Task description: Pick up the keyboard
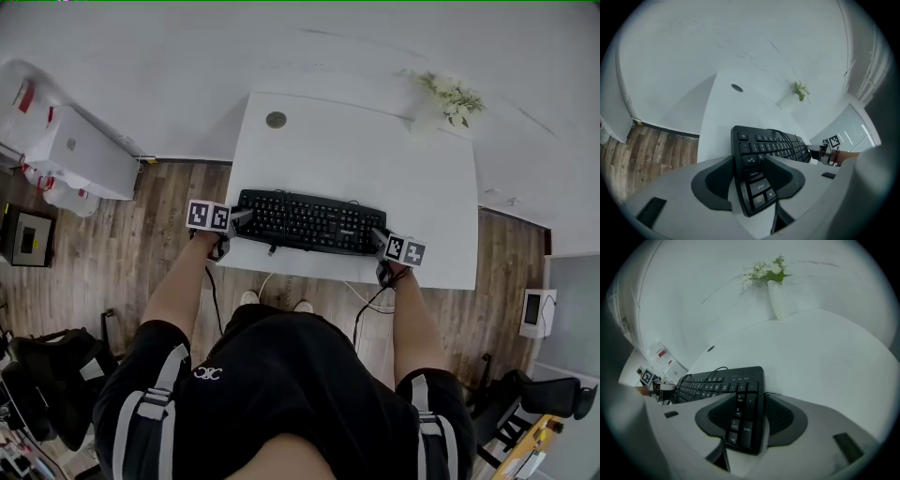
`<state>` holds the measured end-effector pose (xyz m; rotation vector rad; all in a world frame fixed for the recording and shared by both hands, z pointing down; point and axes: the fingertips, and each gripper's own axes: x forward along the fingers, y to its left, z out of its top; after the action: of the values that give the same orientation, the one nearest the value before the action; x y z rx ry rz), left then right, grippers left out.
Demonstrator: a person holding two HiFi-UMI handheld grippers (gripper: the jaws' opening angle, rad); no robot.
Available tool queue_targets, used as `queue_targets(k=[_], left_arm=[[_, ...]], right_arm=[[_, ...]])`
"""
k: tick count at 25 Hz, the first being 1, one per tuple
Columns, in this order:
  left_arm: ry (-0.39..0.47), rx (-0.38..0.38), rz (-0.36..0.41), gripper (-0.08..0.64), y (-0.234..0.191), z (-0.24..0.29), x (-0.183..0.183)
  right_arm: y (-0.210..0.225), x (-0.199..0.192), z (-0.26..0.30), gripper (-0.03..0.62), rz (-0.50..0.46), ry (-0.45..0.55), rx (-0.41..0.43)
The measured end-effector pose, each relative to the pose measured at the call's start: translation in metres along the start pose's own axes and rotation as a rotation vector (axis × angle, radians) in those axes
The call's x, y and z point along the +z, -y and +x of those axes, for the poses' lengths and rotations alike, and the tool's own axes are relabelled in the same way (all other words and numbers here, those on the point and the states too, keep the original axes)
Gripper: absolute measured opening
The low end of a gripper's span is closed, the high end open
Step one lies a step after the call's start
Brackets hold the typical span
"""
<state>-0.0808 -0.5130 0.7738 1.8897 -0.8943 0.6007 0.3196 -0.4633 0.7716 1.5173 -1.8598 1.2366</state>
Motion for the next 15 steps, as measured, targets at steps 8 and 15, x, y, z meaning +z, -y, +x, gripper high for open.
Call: queue_targets(k=[8,15], left_arm=[[0.09,-0.021,0.04,0.192,0.015,-0.022,0.006],[0.246,-0.017,0.175,0.186,0.047,-0.045,0.045]], right_arm=[[-0.007,-0.009,-0.02,0.199,0.017,0.078,0.01],[-0.012,0.032,-0.055,0.198,-0.029,0.229,0.019]])
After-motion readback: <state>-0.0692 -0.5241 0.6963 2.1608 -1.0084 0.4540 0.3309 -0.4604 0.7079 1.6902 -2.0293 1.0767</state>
